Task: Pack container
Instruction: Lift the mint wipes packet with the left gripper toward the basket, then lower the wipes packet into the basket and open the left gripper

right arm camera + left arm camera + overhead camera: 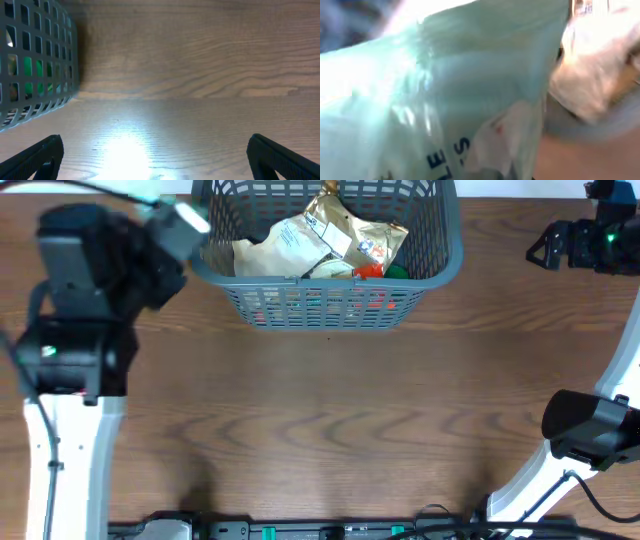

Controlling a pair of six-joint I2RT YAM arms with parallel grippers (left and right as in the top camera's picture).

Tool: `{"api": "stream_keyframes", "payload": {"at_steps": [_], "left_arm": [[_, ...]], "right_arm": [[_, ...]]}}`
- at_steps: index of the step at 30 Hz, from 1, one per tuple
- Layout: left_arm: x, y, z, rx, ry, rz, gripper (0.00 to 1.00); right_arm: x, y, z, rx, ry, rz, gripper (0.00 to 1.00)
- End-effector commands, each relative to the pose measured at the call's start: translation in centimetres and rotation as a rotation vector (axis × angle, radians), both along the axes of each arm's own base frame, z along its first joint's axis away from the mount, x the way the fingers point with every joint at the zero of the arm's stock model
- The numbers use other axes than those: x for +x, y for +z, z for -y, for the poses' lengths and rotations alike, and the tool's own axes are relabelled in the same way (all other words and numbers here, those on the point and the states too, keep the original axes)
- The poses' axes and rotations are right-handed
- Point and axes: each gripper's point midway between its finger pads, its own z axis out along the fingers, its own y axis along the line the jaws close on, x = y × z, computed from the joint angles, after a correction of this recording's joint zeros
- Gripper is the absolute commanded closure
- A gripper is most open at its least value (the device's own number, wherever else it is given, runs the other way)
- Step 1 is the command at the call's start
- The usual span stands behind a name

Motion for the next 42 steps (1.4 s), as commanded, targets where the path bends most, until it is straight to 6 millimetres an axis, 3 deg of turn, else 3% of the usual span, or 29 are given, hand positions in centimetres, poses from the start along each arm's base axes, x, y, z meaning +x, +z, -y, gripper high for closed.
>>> {"api": "stream_keyframes", "payload": {"at_steps": [1,3,6,9,12,14,17,20,22,23,24,25,29,35,37,39,42], "left_arm": [[2.5,1.2,3.5,0.230,-0.147,0.110,0.94],[4.4,1.5,6.0,0.257,-0.202,0.175,0.94],[7.4,0.4,8.5,0.276,-0.246,0.217,0.94],[11.1,-3.9,10.2,0.281,-0.268,0.175,0.95],[13.4,-9.3,10.8,0.294,-0.283,0.080,0.94],[14.4,-13.4,11.1,0.303,-0.293,-0.004,0.94],[14.8,-17.5,11.3,0.287,-0.291,-0.098,0.94],[14.7,-20.1,11.3,0.248,-0.269,-0.171,0.83],[14.5,-20.8,11.2,0.241,-0.264,-0.198,0.56],[14.5,-20.8,11.2,0.231,-0.257,-0.200,0.41],[14.4,-20.3,11.2,0.209,-0.244,-0.193,0.18],[14.3,-19.5,11.3,0.183,-0.230,-0.182,0.02],[13.6,-14.7,11.3,0.094,-0.183,-0.100,0.02],[10.5,-3.9,9.8,-0.096,-0.099,0.086,0.02],[8.9,-0.6,8.3,-0.225,-0.030,0.129,0.02],[7.3,1.3,6.1,-0.317,0.040,0.137,0.02],[4.7,1.7,1.7,-0.421,0.191,0.091,0.02]], "right_arm": [[0.0,-0.5,0.2,0.005,0.006,-0.011,0.01],[0.0,-0.5,0.2,0.005,0.007,-0.013,0.01],[-0.1,-0.5,0.2,0.007,0.007,-0.018,0.01],[-0.2,-0.6,0.2,0.007,0.007,-0.020,0.01],[-0.2,-0.6,0.2,0.008,0.007,-0.021,0.01],[-0.3,-0.6,0.1,0.009,0.007,-0.025,0.01],[-0.5,-0.7,0.0,0.013,0.007,-0.035,0.01],[-0.6,-0.7,0.0,0.014,0.007,-0.037,0.01],[-0.6,-0.7,0.0,0.014,0.007,-0.037,0.01],[-0.6,-0.7,0.0,0.014,0.007,-0.038,0.01],[-0.6,-0.7,0.0,0.014,0.007,-0.038,0.01],[-0.6,-0.7,0.0,0.014,0.007,-0.038,0.01],[-0.6,-0.7,0.0,0.014,0.007,-0.038,0.01],[-0.6,-0.7,0.0,0.014,0.007,-0.039,0.01],[-0.6,-0.7,0.0,0.014,0.007,-0.039,0.01],[-0.6,-0.7,0.0,0.014,0.007,-0.039,0.01],[-0.6,-0.7,0.0,0.014,0.007,-0.038,0.01]]}}
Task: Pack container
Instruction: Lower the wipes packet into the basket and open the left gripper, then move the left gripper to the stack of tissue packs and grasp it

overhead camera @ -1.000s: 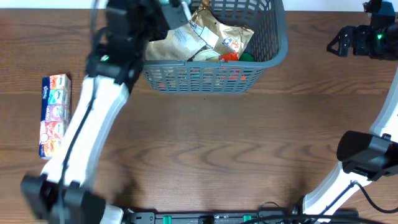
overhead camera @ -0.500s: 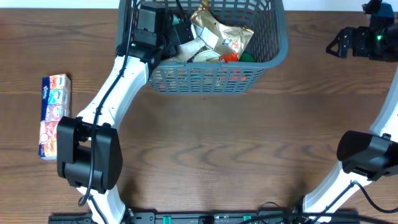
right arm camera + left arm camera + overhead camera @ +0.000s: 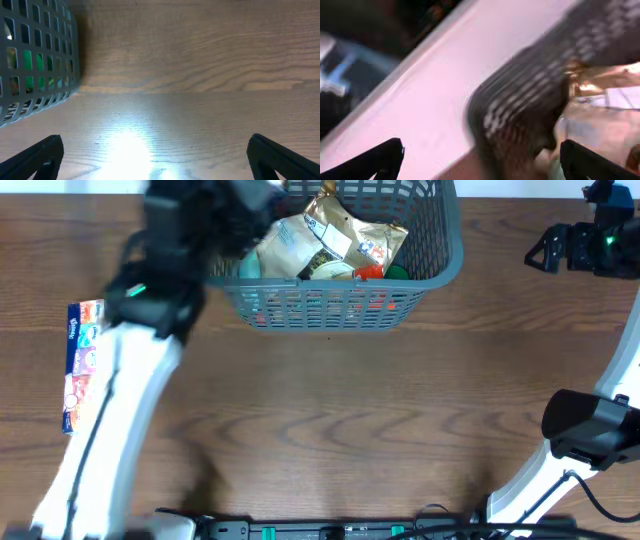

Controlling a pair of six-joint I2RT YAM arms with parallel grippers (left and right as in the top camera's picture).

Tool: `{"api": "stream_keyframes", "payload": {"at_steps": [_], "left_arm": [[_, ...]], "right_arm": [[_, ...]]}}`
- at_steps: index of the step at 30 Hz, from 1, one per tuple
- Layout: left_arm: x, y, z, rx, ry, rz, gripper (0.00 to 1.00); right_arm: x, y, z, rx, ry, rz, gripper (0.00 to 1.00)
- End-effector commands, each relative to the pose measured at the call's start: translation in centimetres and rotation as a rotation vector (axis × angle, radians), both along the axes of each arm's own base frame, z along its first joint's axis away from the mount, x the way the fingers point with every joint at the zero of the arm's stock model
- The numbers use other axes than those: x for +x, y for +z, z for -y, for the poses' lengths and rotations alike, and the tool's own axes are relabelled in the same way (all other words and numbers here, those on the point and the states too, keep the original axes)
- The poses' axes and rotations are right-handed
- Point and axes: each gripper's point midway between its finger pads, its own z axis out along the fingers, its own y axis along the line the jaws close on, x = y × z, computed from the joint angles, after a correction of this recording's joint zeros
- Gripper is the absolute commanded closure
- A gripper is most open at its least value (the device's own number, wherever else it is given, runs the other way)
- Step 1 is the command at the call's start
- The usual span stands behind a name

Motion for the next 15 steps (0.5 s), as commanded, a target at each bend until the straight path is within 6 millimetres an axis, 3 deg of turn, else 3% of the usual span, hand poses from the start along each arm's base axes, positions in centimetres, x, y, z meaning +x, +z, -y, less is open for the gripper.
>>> {"api": "stream_keyframes", "payload": {"at_steps": [1,9,15], "left_arm": [[-2.3,0.3,-5.9,-0.244,0.232,-0.076,0.02],[-11.4,-7.2,-19.7,-0.357,0.718,-0.433,0.02],[-14.1,-11.7,-26.8,-0.409,0.940,-0.561,0.02]], "right_arm": [[0.0,-0.4,0.2,0.004,0.006,-0.011,0.01],[0.0,-0.4,0.2,0.004,0.006,-0.010,0.01],[0.0,-0.4,0.2,0.004,0.006,-0.010,0.01]]}}
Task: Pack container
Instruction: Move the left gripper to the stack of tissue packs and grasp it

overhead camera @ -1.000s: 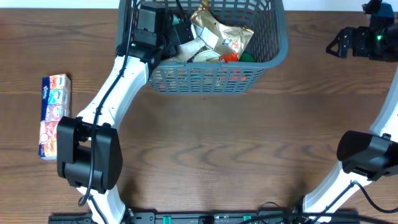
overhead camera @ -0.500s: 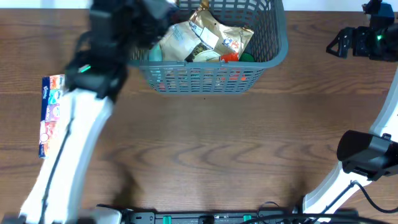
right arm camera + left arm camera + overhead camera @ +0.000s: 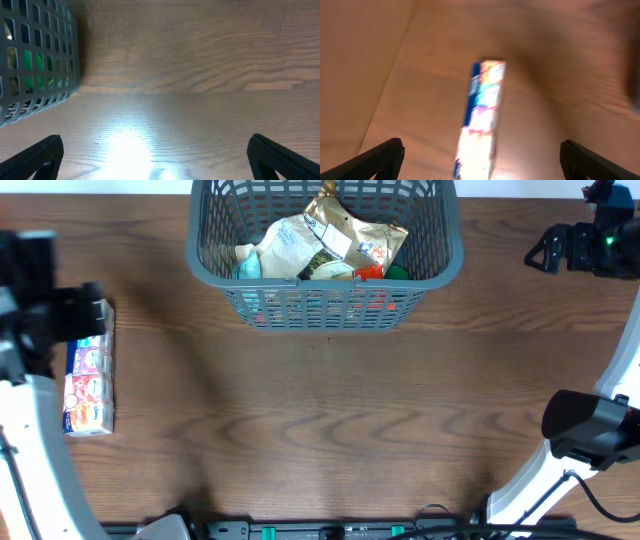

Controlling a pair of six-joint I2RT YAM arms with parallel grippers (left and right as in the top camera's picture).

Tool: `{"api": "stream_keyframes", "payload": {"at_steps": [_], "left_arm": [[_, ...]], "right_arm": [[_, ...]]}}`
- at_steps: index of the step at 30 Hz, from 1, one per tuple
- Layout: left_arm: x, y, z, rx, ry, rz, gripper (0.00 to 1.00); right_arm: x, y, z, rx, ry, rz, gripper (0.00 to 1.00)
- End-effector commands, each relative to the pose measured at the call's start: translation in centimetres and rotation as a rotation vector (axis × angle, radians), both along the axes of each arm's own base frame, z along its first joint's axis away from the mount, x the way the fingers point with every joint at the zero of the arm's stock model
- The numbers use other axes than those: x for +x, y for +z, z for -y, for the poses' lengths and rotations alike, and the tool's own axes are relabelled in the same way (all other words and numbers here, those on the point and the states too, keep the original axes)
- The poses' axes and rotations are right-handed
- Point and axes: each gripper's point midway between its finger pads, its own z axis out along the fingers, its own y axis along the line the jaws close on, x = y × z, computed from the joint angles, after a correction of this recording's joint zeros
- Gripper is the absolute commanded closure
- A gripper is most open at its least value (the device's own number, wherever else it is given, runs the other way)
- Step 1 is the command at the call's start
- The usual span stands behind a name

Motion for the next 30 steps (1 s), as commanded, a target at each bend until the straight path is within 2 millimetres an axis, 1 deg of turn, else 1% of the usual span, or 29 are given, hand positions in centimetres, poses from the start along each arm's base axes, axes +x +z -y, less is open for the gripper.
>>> {"api": "stream_keyframes", "payload": {"at_steps": [1,5,7,11,16,18,21,24,26,29,30], "left_arm": [[-0.7,-3.3,-3.5,-0.061,0.122,-0.075,0.02],[-0.3,-7.6,-5.9,-0.131,0.170,-0.178,0.02],[0.1,-10.0,-6.4,-0.162,0.174,-0.237,0.02],[1.3,-15.4,-7.1,-0.221,0.174,-0.352,0.02],[1.9,-22.0,-7.4,-0.276,0.134,-0.490,0.02],[1.7,-24.6,-7.2,-0.301,0.105,-0.556,0.02],[1.3,-27.8,-6.7,-0.335,0.079,-0.633,0.02],[1.1,-29.8,-6.0,-0.356,0.065,-0.678,0.01],[1.2,-30.7,-5.6,-0.363,0.056,-0.697,0.02],[1.5,-31.2,-5.2,-0.360,0.043,-0.703,0.01],[1.6,-31.3,-5.1,-0.360,0.040,-0.704,0.04]], "right_arm": [[0.0,-0.4,0.2,0.004,0.006,-0.009,0.01],[0.2,-0.4,0.3,0.002,0.006,-0.003,0.01],[0.2,-0.4,0.3,0.002,0.006,-0.003,0.01],[0.2,-0.4,0.3,0.002,0.005,-0.003,0.01],[0.3,-0.3,0.4,0.004,-0.005,0.003,0.01],[0.5,-0.2,0.4,0.007,-0.020,0.010,0.01],[0.8,-0.1,0.5,0.007,-0.029,0.022,0.01],[0.9,-0.1,0.6,0.008,-0.036,0.027,0.01],[0.9,-0.1,0.6,0.010,-0.039,0.026,0.01],[0.9,-0.1,0.6,0.010,-0.040,0.026,0.01],[0.9,-0.1,0.6,0.009,-0.039,0.026,0.01]]}}
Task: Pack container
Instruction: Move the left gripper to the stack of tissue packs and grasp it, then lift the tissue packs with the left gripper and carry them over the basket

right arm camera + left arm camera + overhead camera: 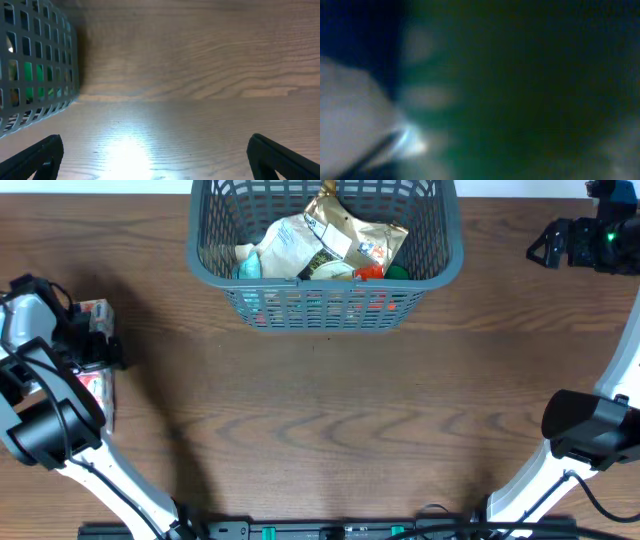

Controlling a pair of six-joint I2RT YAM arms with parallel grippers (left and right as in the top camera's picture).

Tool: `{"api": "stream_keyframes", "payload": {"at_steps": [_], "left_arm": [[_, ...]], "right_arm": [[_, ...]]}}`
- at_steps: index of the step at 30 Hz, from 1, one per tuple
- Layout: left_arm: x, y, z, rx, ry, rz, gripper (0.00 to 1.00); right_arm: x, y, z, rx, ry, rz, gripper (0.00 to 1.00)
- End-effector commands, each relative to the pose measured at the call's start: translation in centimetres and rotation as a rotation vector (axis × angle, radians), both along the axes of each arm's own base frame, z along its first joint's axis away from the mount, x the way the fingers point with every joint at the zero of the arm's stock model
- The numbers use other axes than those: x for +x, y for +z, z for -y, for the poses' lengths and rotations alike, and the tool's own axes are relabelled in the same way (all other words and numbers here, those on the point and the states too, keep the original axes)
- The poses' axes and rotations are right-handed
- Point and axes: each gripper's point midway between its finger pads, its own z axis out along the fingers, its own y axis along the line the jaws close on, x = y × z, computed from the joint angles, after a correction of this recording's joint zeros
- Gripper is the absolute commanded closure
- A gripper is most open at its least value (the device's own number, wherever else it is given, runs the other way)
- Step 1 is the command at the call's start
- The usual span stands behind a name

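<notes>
A grey mesh basket (325, 308) stands at the table's far middle. It holds a teal pouch (247, 268), gold and white snack bags (335, 232) and red and green items (382, 272). A colourful tissue pack (98, 311) lies at the far left of the table. My left gripper (88, 345) is down over the pack's middle and hides it. The left wrist view is dark, green and blurred, with no fingers to make out. My right gripper (548, 248) hangs at the far right, open and empty, its fingers wide apart over bare wood (155, 160).
The basket's side wall (35, 75) shows at the left of the right wrist view. The wooden table (330, 430) stretches in front of the basket. The right arm's base (590, 425) stands at the right edge.
My left gripper was open above the tissue pack, which lay in plain sight below it. Now it is down on the pack and its camera view has gone dark. The right arm is unchanged.
My left gripper held a teal pouch beside the basket's left rim. Then it was open over the basket, with the pouch lying inside. Then it hung open over the tissue pack at the far left, and now it sits low on that pack.
</notes>
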Motion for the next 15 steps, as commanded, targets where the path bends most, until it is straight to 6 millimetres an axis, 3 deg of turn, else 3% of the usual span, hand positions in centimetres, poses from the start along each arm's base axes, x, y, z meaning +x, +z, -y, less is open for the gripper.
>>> {"api": "stream_keyframes", "payload": {"at_steps": [1,4,7,8,9,13,15], "left_arm": [[-0.2,-1.1,0.8,-0.016,-0.033,-0.030,0.18],[-0.4,-0.9,1.1,-0.021,-0.027,-0.040,0.50],[-0.2,-0.3,1.3,-0.014,0.021,-0.030,0.69],[0.2,0.1,1.2,-0.006,0.048,-0.019,0.85],[0.5,0.7,1.2,0.002,0.066,-0.007,0.94],[2.2,5.0,1.4,0.043,0.114,0.074,0.94],[3.1,8.4,1.8,0.067,0.119,0.135,0.94]], "right_arm": [[0.0,-0.4,0.3,0.016,-0.023,-0.010,0.01],[0.0,-0.4,0.3,0.016,-0.022,-0.010,0.01],[0.1,-0.4,0.3,0.016,-0.022,-0.009,0.01],[0.1,-0.4,0.3,0.016,-0.022,-0.009,0.01],[0.1,-0.4,0.3,0.016,-0.022,-0.009,0.01],[0.1,-0.4,0.3,0.015,-0.022,-0.009,0.01],[0.1,-0.4,0.3,0.015,-0.022,-0.009,0.01]]}}
